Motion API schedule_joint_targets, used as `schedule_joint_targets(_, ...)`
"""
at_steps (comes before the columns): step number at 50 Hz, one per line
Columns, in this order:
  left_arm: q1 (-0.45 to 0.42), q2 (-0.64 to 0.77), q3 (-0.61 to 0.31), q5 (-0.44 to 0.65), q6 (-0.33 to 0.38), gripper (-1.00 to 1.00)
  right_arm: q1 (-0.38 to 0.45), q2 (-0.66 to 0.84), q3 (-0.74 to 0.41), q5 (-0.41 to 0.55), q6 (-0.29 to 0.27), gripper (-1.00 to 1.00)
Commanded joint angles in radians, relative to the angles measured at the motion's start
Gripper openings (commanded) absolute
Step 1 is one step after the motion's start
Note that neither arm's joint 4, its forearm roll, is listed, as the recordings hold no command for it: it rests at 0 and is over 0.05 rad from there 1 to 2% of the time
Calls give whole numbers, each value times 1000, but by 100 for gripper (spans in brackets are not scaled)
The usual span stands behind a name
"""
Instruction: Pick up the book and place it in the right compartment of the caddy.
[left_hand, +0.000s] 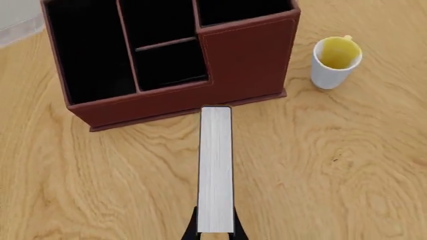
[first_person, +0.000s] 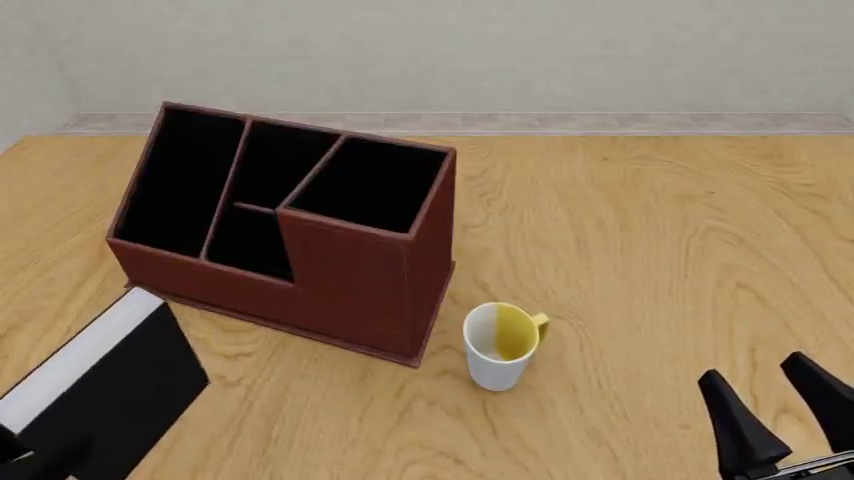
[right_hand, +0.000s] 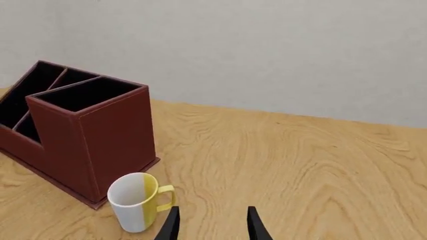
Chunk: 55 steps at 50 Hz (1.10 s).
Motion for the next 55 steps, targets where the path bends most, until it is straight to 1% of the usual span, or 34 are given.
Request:
schedule_joint_targets(1, -80, 12, -215, 127, -46, -100, 8, 0, 1, -1, 10, 100)
schedule_joint_targets(2, -92, 22, -239, 134, -60, -100, 8, 0, 2, -2, 11, 100)
schedule_joint_targets(5, -94, 60, -298, 145, -45, -100, 9, 0, 2, 1, 16, 100)
schedule_joint_targets(10, -113, 129, -403, 155, -44, -100, 12, 0, 2, 3, 23, 100)
schedule_joint_targets(12, -117, 166, -439, 152, -27, -100, 14, 0, 2, 5, 26, 100)
schedule_joint_targets(13, -117, 166, -439, 152, -27, -100, 14, 0, 2, 5, 26, 100)
schedule_joint_targets(15, -124, 197, -477, 149, -34, -100, 15, 0, 2, 5, 27, 100)
schedule_joint_targets(16, -120, 231, -513, 143, -23, -100, 17, 0, 2, 6, 30, 100)
schedule_joint_targets(17, -120, 232, -514, 143, -23, -100, 17, 0, 2, 6, 30, 100)
schedule_joint_targets(18, -122, 265, -551, 138, -20, -100, 17, 0, 2, 7, 32, 100)
schedule_joint_targets(19, -122, 265, -551, 139, -20, -100, 17, 0, 2, 7, 32, 100)
schedule_joint_targets(22, -130, 320, -609, 127, -19, -100, 16, 0, 2, 8, 36, 100)
schedule_joint_targets(32, -151, 426, -676, 89, -5, -100, 24, 0, 2, 4, 39, 100)
schedule_joint_targets(42, -178, 571, -777, 45, 17, -100, 36, 0, -3, -2, 43, 100)
schedule_joint_targets(46, -184, 626, -807, 23, 27, -100, 50, 0, -7, 2, 42, 100)
schedule_joint_targets(49, -183, 646, -812, 12, 34, -100, 56, 0, -7, 3, 42, 100)
schedule_joint_targets(55, -187, 722, -844, -23, 44, -100, 106, 0, -16, 18, 37, 100)
